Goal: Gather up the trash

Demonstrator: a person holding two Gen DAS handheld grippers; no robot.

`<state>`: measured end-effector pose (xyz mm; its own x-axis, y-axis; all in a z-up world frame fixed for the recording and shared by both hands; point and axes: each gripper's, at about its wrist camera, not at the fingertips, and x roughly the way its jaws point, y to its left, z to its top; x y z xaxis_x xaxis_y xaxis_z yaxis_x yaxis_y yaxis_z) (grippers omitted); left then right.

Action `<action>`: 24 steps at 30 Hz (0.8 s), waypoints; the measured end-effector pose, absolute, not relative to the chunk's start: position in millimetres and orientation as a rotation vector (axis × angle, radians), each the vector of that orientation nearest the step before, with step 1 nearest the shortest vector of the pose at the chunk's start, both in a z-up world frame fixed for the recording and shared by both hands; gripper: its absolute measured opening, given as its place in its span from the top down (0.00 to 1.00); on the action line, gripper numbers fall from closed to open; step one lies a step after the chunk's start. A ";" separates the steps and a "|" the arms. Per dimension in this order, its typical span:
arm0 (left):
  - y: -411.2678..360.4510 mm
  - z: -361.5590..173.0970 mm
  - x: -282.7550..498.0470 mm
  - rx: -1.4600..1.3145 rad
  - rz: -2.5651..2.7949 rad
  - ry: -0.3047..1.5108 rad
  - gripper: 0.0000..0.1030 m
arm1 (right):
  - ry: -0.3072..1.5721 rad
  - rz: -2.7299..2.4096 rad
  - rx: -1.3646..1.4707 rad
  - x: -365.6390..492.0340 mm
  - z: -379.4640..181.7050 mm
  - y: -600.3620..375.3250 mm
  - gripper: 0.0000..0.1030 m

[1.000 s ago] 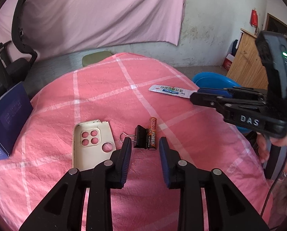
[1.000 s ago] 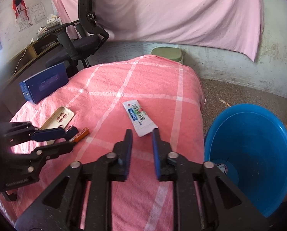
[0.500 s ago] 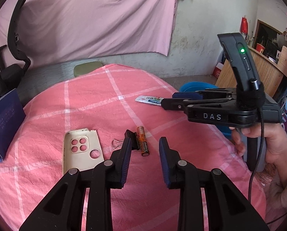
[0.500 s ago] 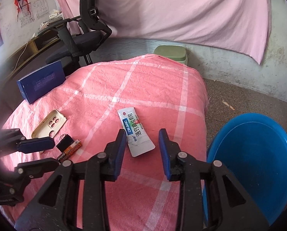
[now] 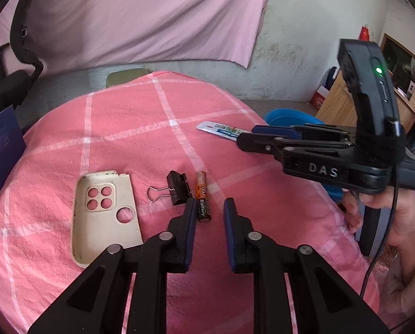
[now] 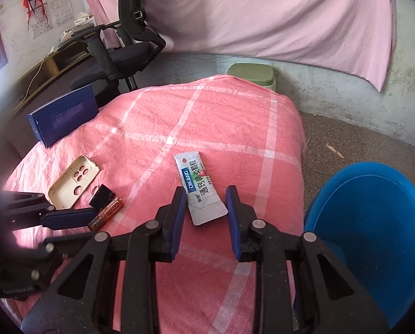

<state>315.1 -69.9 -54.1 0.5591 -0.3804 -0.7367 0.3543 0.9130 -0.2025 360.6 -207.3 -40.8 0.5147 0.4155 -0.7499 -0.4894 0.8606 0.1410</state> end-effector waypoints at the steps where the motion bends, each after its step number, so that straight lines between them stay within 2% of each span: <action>1: -68.9 -54.1 316.8 -0.037 -0.427 0.880 0.89 | 0.876 0.547 -0.095 360.4 -41.3 -207.2 0.52; 4: -67.4 -54.4 321.6 -0.052 -0.411 0.893 0.93 | 0.881 0.549 -0.114 358.4 -42.9 -206.0 0.54; 10: -65.3 -52.3 325.6 -0.092 -0.392 0.905 0.94 | 0.879 0.532 -0.156 348.8 -42.9 -204.6 0.60; 11: -64.9 -51.4 324.4 -0.101 -0.386 0.900 0.94 | 0.875 0.529 -0.165 345.7 -42.5 -204.3 0.74; 12: -64.7 -49.9 323.4 -0.108 -0.380 0.897 0.94 | 0.869 0.532 -0.174 342.0 -41.8 -203.9 0.78; 17: -63.2 -40.6 312.5 -0.145 -0.353 0.840 0.94 | 0.821 0.524 -0.179 325.6 -37.0 -206.3 0.79; 24: -67.4 -2.2 290.2 -0.151 -0.339 0.637 0.94 | 0.545 0.512 -0.028 292.0 7.2 -242.5 0.79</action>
<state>290.2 -67.4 -2.2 0.7510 -0.3549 -0.5568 0.2632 0.9343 -0.2405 292.0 -242.5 7.2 0.7333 0.4580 -0.5025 -0.4726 0.8747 0.1076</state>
